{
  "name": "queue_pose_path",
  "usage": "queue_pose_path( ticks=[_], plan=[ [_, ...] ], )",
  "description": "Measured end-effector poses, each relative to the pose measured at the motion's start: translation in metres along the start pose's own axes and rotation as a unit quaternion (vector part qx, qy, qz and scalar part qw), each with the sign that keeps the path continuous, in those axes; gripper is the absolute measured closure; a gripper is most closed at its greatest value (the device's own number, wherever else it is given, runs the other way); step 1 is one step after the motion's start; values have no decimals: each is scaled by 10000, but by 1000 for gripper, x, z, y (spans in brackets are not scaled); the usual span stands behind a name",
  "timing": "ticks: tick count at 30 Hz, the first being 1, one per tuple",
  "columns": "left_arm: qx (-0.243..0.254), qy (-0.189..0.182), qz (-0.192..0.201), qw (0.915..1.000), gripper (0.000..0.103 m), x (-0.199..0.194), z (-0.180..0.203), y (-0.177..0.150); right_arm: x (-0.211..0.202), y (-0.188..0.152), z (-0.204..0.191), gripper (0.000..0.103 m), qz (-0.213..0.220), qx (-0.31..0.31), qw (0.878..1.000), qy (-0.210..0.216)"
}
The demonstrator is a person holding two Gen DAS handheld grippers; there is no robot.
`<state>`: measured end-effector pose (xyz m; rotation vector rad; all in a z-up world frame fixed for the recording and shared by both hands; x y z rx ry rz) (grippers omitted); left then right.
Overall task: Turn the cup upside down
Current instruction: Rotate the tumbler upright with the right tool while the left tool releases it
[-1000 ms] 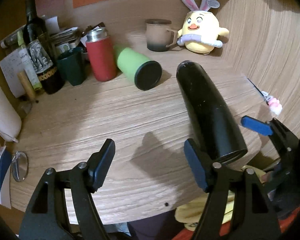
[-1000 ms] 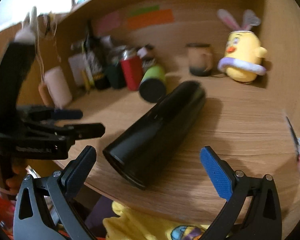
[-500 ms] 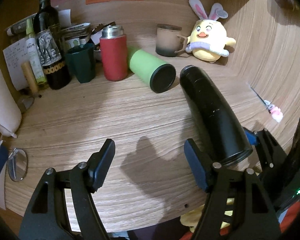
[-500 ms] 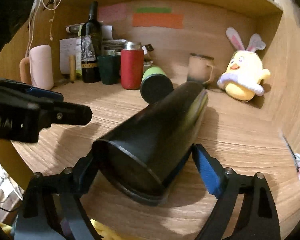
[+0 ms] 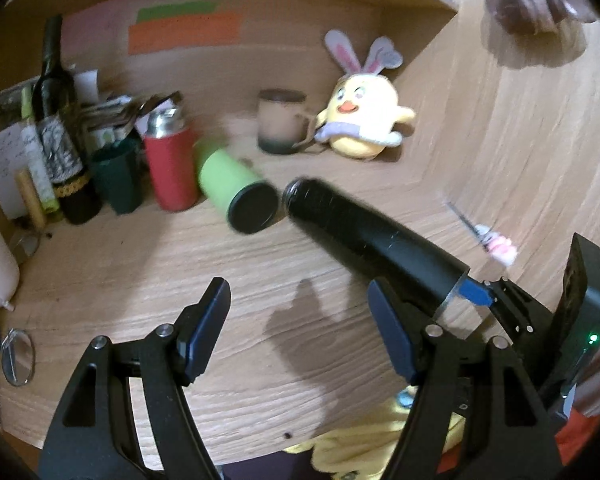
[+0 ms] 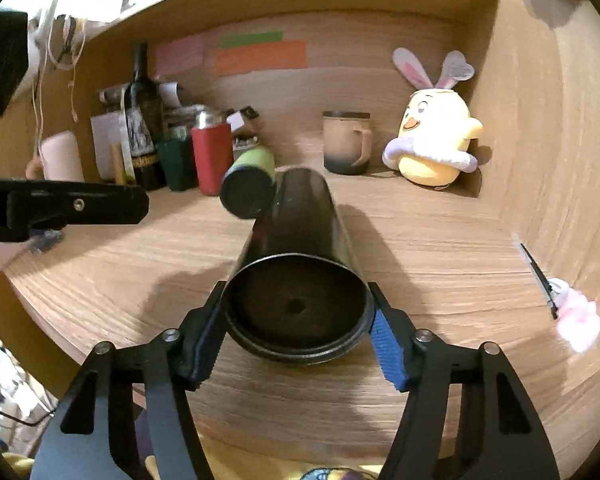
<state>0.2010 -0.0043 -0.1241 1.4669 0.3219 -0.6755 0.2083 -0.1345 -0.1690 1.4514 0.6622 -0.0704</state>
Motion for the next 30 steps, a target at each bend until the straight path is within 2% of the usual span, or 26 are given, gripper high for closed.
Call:
queue_pose_path(
  ticks=[9,14,16,20,21,25,30],
  plan=[
    [226,-683,633,9954,32,-45,40,38,-48,44,4,42,660,-170,9976,81],
    [510,-788,971,9908,32,-63,57,59,-57,72,-1,42,921,-245,9952,240],
    [608,-819,930,9904,32,-59,62,66,-56,81,-5,42,971,-351,9943,269],
    [652,-584,746,9934,32,-38,54,83,-49,98,-14,42,1017,-529,9928,345],
    [597,-516,654,9947,29,-30,48,87,-47,102,-16,42,1019,-561,9925,385],
    [252,-713,438,9962,28,-14,29,100,-34,114,-20,42,998,-635,9918,478],
    [218,-486,384,9978,28,-3,17,110,-12,125,-22,42,895,-622,9921,615]
  ],
)
Point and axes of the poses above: each gripper's, at about its wrist camera, not at the fingertips, and x roughly the way its jaws point, z to its right, y to its top, the point moved 8 cm from there along x, roughly the way its jaws point, and after that the axes turned 1 degree about z, right-handed, at the moved point
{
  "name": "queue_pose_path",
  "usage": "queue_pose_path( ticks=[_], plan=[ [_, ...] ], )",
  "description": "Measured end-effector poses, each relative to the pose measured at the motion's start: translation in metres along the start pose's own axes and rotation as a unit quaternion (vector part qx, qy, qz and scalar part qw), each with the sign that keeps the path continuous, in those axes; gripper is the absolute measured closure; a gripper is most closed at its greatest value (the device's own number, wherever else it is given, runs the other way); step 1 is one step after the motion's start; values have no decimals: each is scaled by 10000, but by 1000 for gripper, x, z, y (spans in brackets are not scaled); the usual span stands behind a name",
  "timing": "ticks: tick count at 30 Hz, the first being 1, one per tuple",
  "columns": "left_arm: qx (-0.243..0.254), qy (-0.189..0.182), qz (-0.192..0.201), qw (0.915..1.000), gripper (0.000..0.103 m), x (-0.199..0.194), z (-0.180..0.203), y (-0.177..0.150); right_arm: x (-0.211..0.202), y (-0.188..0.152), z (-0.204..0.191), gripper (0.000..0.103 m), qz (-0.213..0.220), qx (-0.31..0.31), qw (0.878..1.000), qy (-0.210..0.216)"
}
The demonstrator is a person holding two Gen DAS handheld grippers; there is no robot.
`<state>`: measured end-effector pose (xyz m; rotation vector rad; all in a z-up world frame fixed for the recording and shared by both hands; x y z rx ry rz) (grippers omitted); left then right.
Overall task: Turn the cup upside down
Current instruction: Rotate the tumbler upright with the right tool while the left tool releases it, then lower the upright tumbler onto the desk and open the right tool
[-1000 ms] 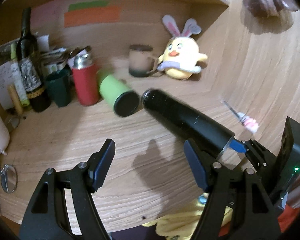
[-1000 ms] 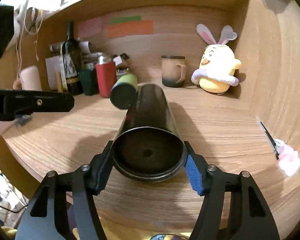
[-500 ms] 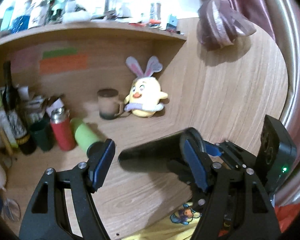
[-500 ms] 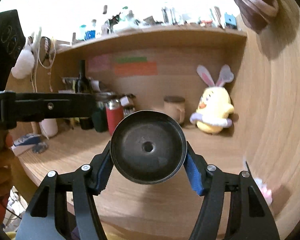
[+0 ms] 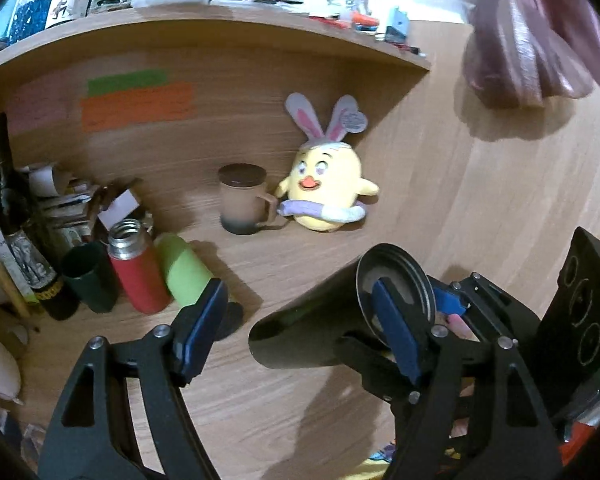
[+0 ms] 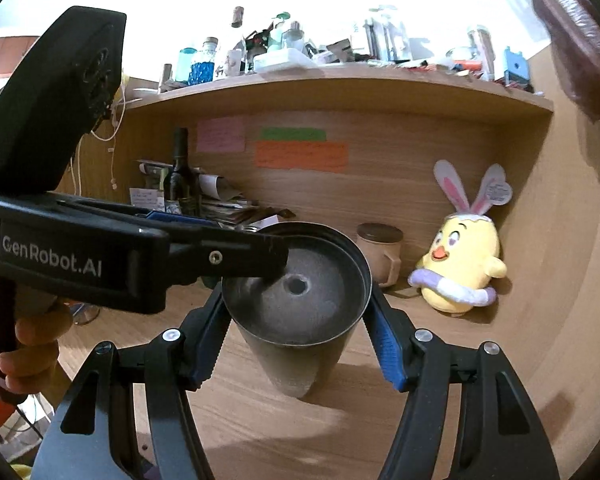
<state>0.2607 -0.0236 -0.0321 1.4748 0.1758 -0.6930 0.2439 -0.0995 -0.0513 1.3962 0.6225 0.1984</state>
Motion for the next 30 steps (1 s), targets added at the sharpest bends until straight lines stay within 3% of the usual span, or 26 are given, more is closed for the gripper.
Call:
queue_pose_path(
  ticks=[5,13,23,30],
  plan=[
    [-259,16,-172,9995,28,10,-16,14,19,8,6,42,-68,169,9998,115],
    [-128,175,-130,9997,28,12,-21,29,29,19,8,42,-230,236,9986,423],
    [-414,374,-188,9983,28,20,-50,36,60,30,-1,42,-454,220,9969,612],
    [-588,445,-129,9972,20,21,-67,35,67,28,-9,41,-493,194,9960,721]
  ],
)
Point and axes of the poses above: each gripper's, at about its wrist camera, not at the fingertips, and x roughly the way its jaws point, z to its right, y to its top, the point moved 8 cm from there along x, roughly the way its jaws point, and after that the axes turned 1 degree about z, right-handed, at the moved point
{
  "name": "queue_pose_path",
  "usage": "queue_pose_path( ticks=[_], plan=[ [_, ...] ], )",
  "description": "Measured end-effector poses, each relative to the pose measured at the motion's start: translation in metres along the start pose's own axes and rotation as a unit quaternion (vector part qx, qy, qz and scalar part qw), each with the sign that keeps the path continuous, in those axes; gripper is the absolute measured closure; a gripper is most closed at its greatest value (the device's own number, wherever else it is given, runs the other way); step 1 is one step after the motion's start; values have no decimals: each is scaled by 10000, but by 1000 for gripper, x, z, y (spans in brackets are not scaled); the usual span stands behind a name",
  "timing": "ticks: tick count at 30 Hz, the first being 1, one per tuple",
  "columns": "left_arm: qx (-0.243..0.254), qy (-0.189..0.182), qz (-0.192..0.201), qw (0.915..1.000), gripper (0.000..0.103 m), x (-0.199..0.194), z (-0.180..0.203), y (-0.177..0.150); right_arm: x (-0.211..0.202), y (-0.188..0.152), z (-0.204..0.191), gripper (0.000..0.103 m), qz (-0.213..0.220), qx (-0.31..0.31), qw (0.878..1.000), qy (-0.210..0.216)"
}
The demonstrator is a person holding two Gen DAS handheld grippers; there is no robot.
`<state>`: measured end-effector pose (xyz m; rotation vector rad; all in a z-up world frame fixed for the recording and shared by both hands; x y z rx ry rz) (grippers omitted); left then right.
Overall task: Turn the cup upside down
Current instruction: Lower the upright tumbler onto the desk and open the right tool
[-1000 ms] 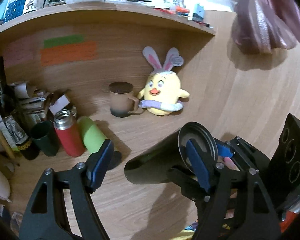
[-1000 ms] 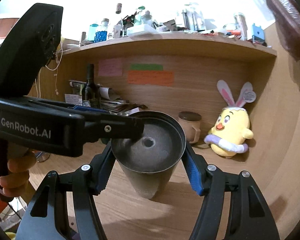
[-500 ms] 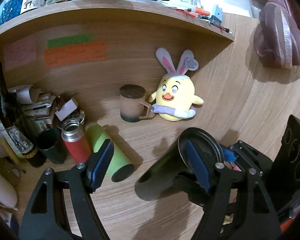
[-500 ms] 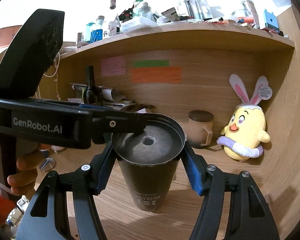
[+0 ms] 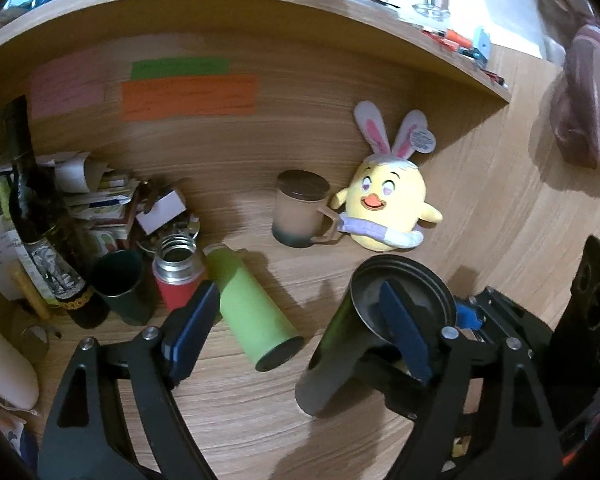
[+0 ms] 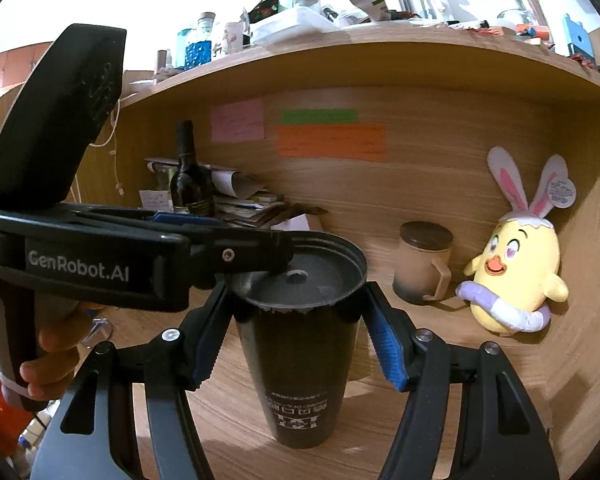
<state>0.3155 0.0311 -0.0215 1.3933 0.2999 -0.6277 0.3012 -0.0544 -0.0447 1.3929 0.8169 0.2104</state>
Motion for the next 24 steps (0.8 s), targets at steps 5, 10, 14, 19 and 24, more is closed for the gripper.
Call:
queue_pose_path(
  ticks=[5,10,14,19,24],
  plan=[
    [-25,-64,-15,10000,19,1,0,0,-3,-11,1,26,-104,23,9999,22],
    [237,12,39,9997,19,-1,10,2,-21,-20,4,21,-87,34,9999,47],
    [505,139,320,9981,19,-18,24,7,-39,-21,8,18,-7,-3,10000,6],
    [652,279,845,9939,15,-64,40,7,-73,-17,14,10,264,25,9995,-144],
    [662,635,1351,9866,7,-109,49,-15,-105,-16,20,5,485,34,9981,-368]
  ],
)
Point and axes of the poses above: each gripper's, at about its wrist camera, not at the fingertips, and x roughly the way its jaws point, z to its right, y to its top, the point moved 8 cm from there along x, roughly the way its jaws point, and after that the axes turned 1 degree about z, right-handed, at the moved point
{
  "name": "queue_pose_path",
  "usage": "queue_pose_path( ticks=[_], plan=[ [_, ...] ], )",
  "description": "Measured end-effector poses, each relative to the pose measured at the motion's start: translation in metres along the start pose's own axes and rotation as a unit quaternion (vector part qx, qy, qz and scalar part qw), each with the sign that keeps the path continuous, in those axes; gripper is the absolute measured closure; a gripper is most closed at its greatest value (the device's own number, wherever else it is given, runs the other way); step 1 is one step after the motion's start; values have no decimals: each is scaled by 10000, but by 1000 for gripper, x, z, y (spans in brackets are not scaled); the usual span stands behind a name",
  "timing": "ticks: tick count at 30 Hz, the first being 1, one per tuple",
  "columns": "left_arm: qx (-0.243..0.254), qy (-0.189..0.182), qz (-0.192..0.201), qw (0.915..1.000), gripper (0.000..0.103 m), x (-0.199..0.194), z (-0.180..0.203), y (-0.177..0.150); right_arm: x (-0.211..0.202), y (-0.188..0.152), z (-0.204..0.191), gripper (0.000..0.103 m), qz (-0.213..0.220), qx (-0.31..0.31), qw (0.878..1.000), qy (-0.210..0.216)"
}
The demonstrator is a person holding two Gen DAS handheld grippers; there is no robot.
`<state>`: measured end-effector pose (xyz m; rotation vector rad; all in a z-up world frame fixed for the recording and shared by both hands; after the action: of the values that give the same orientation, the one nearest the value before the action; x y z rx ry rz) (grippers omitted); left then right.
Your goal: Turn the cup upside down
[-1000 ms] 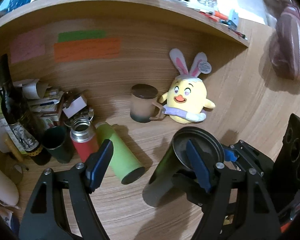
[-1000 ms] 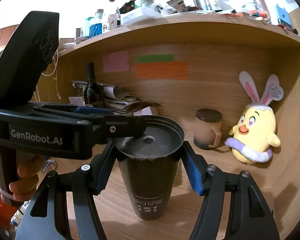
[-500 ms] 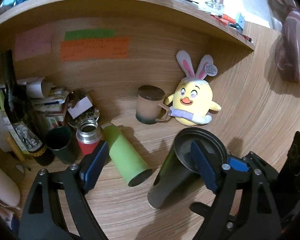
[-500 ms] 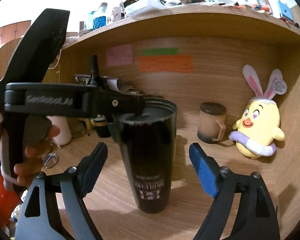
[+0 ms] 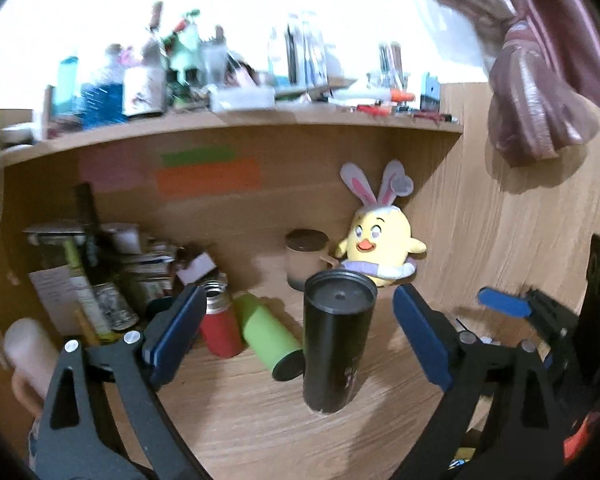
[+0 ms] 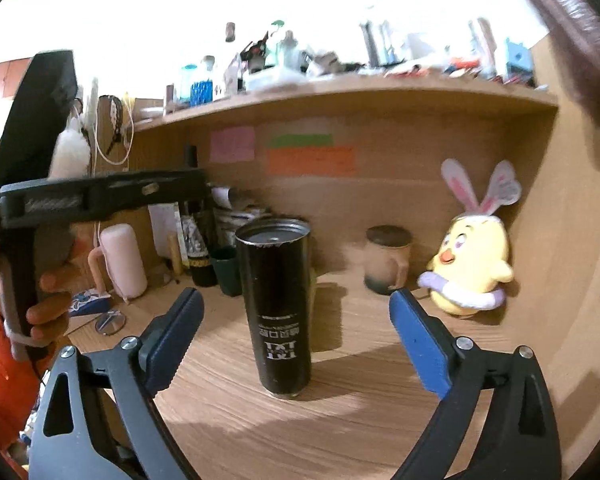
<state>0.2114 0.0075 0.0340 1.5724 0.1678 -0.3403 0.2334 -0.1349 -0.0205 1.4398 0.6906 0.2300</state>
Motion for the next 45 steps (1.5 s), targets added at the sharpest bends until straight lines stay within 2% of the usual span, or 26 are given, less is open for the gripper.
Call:
queue_pose_path(
  ticks=[1,4,14,18,23,45],
  plan=[
    [-6,91,90,9999,6,-10,1,-4,-6,0,2,0,44,20,10000,-65],
    [-61,269,226,9994,2,-33,3,-20,-27,-1,4,0,198,70,9995,-252],
    [-200,376,313,9986,0,-79,23,-70,-71,-18,-15,0,308,21,9990,-328],
    [-354,378,395,9979,0,-93,26,-77,-84,-22,-25,0,389,55,9988,-297],
    [-199,521,616,9965,0,-109,36,-78,-95,-25,-32,0,472,37,9983,-333],
    [-274,480,498,9972,0,-105,37,-89,-103,-25,-30,0,534,91,9977,-415]
  ],
)
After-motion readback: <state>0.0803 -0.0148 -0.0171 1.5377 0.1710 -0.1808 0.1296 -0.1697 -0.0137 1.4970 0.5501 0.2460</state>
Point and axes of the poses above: each gripper's, at about its wrist camera, not at the fingertips, and x roughly the way its jaws point, z to its right, y to its top, the point moved 8 cm from there along x, roughly the way its jaws point, and after that the axes turned 1 degree about z, right-handed, at the moved point
